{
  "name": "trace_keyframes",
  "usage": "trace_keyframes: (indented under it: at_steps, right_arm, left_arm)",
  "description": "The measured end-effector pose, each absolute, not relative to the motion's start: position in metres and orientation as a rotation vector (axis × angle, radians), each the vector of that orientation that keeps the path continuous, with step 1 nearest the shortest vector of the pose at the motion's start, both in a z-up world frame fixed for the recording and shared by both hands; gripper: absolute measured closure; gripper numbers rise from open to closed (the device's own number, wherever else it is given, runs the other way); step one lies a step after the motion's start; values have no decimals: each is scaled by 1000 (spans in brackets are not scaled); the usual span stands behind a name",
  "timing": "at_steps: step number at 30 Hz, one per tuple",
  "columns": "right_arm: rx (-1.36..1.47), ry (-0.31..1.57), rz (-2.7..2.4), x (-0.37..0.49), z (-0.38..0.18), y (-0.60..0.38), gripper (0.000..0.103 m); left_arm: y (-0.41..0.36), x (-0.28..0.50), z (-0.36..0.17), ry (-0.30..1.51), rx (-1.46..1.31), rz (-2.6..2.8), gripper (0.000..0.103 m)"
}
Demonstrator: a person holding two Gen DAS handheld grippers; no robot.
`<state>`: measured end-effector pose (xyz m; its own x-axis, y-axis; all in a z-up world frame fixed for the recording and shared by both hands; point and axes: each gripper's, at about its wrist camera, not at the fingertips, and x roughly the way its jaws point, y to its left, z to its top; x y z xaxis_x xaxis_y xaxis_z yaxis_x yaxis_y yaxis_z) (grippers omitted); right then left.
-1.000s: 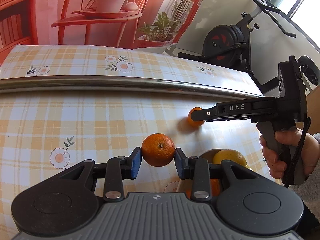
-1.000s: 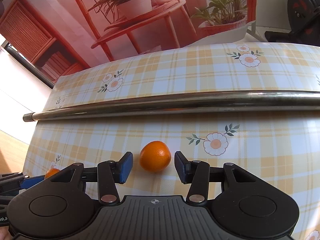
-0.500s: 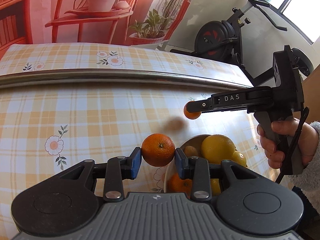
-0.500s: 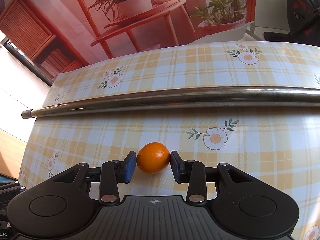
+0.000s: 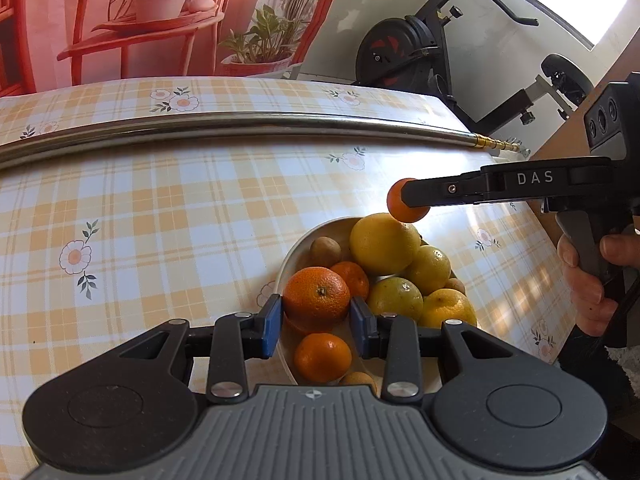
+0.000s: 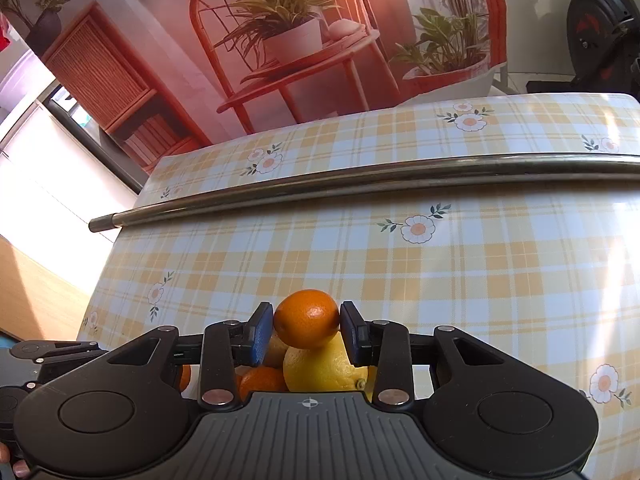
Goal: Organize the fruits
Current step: 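Carry both oranges onto the plate and open both grippers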
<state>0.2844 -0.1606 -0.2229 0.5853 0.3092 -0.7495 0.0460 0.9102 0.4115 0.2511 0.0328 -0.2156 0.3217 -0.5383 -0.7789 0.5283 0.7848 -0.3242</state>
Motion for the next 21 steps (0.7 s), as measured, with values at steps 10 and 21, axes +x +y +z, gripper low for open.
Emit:
trace_keyframes:
  at_steps: [10,21]
  right_arm:
    - [416,919,199,226,-200,-153,69]
    - [411,1040,217,186,-220,-140,69]
  left_arm:
    - [20,233,-219,1030,32,-762,65]
    - [8,217,-223,1042,81,-822,65]
